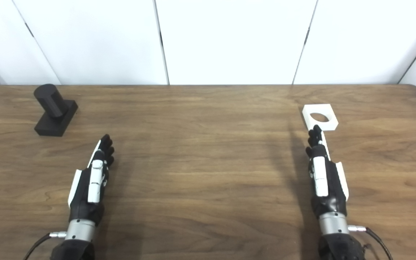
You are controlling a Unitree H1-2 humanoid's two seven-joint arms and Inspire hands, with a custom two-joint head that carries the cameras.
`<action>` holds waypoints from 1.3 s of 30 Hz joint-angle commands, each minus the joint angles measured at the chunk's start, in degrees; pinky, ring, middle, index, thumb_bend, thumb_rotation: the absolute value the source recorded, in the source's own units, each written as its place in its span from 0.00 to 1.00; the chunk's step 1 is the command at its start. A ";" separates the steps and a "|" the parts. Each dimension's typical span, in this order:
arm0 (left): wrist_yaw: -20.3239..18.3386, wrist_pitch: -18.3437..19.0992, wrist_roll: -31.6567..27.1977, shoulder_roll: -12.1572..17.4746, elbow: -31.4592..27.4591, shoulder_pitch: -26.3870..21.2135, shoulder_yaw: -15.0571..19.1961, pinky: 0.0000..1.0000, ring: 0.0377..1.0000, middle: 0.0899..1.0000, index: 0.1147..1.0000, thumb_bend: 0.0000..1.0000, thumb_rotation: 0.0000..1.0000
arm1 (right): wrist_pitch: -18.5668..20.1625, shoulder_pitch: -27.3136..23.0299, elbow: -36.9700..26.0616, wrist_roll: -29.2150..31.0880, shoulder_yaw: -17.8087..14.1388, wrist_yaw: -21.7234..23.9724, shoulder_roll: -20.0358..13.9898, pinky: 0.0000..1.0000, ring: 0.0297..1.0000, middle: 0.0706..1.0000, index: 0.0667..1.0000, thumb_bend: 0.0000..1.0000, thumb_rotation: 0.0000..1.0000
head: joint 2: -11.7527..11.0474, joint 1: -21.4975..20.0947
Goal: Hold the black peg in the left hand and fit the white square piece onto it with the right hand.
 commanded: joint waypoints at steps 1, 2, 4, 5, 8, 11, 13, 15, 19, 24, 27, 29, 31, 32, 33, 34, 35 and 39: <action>-0.03 -0.95 0.03 0.53 -1.35 1.49 -0.07 1.00 0.99 0.99 0.98 0.55 1.00 | -1.57 4.10 -2.12 0.36 0.11 0.22 1.05 1.00 1.00 0.99 1.00 0.54 1.00 | 0.06 -0.12; -0.08 -0.94 0.08 0.58 -1.43 1.51 -0.11 1.00 0.99 0.99 0.98 0.55 1.00 | -1.59 4.11 -2.14 0.28 0.14 0.21 1.04 1.00 1.00 0.99 1.00 0.54 1.00 | 0.06 -0.12; -0.03 -0.94 0.15 0.53 -1.54 1.56 -0.11 1.00 0.99 0.99 0.98 0.55 1.00 | -1.76 4.08 -2.10 -0.05 0.20 0.12 1.02 1.00 1.00 0.99 1.00 0.54 1.00 | 0.06 -0.12; 0.02 -0.93 0.17 0.48 -1.58 1.57 -0.11 1.00 0.99 0.99 0.98 0.55 1.00 | -1.70 4.06 -2.14 -0.16 0.22 0.07 1.04 1.00 1.00 0.99 1.00 0.54 1.00 | 0.06 -0.12; 0.08 -0.98 0.18 0.41 -1.53 1.52 -0.10 1.00 0.99 0.99 0.98 0.55 1.00 | -1.67 4.02 -2.13 -0.46 0.24 -0.01 1.04 1.00 1.00 0.99 1.00 0.54 1.00 | -0.04 -0.08; 0.09 -1.16 0.16 0.35 -1.37 1.51 -0.14 1.00 0.99 0.99 0.98 0.55 1.00 | -1.81 3.99 -1.92 -0.41 0.17 0.10 0.92 1.00 1.00 0.99 1.00 0.53 1.00 | -0.25 0.66; 0.17 -1.41 0.15 0.15 -1.29 1.58 -0.21 1.00 0.99 0.99 0.98 0.54 1.00 | -1.87 4.07 -1.83 0.09 0.02 0.30 0.83 1.00 1.00 0.99 1.00 0.53 1.00 | -0.50 1.60; 0.27 -1.74 0.23 -0.07 -1.15 1.67 -0.36 1.00 0.99 0.99 0.98 0.53 1.00 | -2.27 4.10 -1.50 0.63 -0.14 0.60 0.61 1.00 1.00 0.99 1.00 0.54 1.00 | -0.64 2.44; 0.87 -2.33 0.95 -0.77 -0.55 1.87 -0.89 1.00 0.98 0.98 0.97 0.51 1.00 | -3.19 4.22 -0.49 1.18 -0.55 1.38 -0.33 1.00 1.00 1.00 1.00 0.55 1.00 | -2.17 7.01; 1.56 -3.08 2.22 -1.27 0.35 2.08 -2.09 1.00 0.97 0.98 0.97 0.50 1.00 | -4.80 4.16 1.15 1.92 -1.39 2.72 -1.36 1.00 1.00 1.00 1.00 0.54 1.00 | -4.02 10.97; 1.94 -3.89 2.77 -1.50 1.24 2.21 -2.75 1.00 0.98 0.98 0.97 0.50 1.00 | -6.44 3.92 2.50 2.31 -1.96 3.54 -1.67 1.00 1.00 1.00 1.00 0.55 1.00 | -6.00 13.57; 2.25 -4.78 3.13 -1.54 1.95 2.28 -3.27 1.00 0.98 0.98 0.97 0.50 1.00 | -6.76 3.92 2.96 3.15 -2.31 4.27 -1.83 1.00 1.00 1.00 1.00 0.55 1.00 | -7.38 14.95; 2.50 -5.67 3.38 -1.58 2.57 2.34 -3.68 1.00 0.98 0.98 0.97 0.49 1.00 | -6.50 4.03 2.84 3.59 -2.59 4.53 -1.76 1.00 1.00 1.00 1.00 0.57 1.00 | -8.26 15.83; 2.66 -6.24 3.54 -1.61 3.05 2.34 -3.86 1.00 0.98 0.98 0.97 0.49 1.00 | -6.19 4.12 2.66 3.63 -2.71 4.56 -1.71 1.00 1.00 1.00 1.00 0.57 1.00 | -8.87 16.36; 2.82 -6.68 3.70 -1.66 3.50 2.32 -4.02 1.00 0.98 0.98 0.97 0.49 1.00 | -6.06 4.18 2.57 3.62 -2.82 4.65 -1.70 1.00 1.00 1.00 1.00 0.57 1.00 | -9.47 16.76; 2.96 -7.02 3.85 -1.69 3.92 2.29 -4.18 1.00 0.98 0.98 0.97 0.50 1.00 | -5.85 4.27 2.47 3.19 -2.81 4.72 -1.84 1.00 1.00 1.00 1.00 0.58 1.00 | -10.00 17.19; 3.19 -7.41 4.23 -1.73 4.35 2.26 -4.36 1.00 0.98 0.98 0.97 0.50 1.00 | -5.92 4.28 2.61 3.25 -2.87 4.93 -1.98 1.00 1.00 1.00 1.00 0.58 1.00 | -10.80 17.82; 3.76 -8.49 5.34 -2.07 5.53 2.29 -4.79 1.00 0.98 0.98 0.96 0.49 1.00 | -6.95 4.07 3.49 3.53 -3.23 5.50 -2.09 1.00 1.00 1.00 1.00 0.61 1.00 | -12.84 19.11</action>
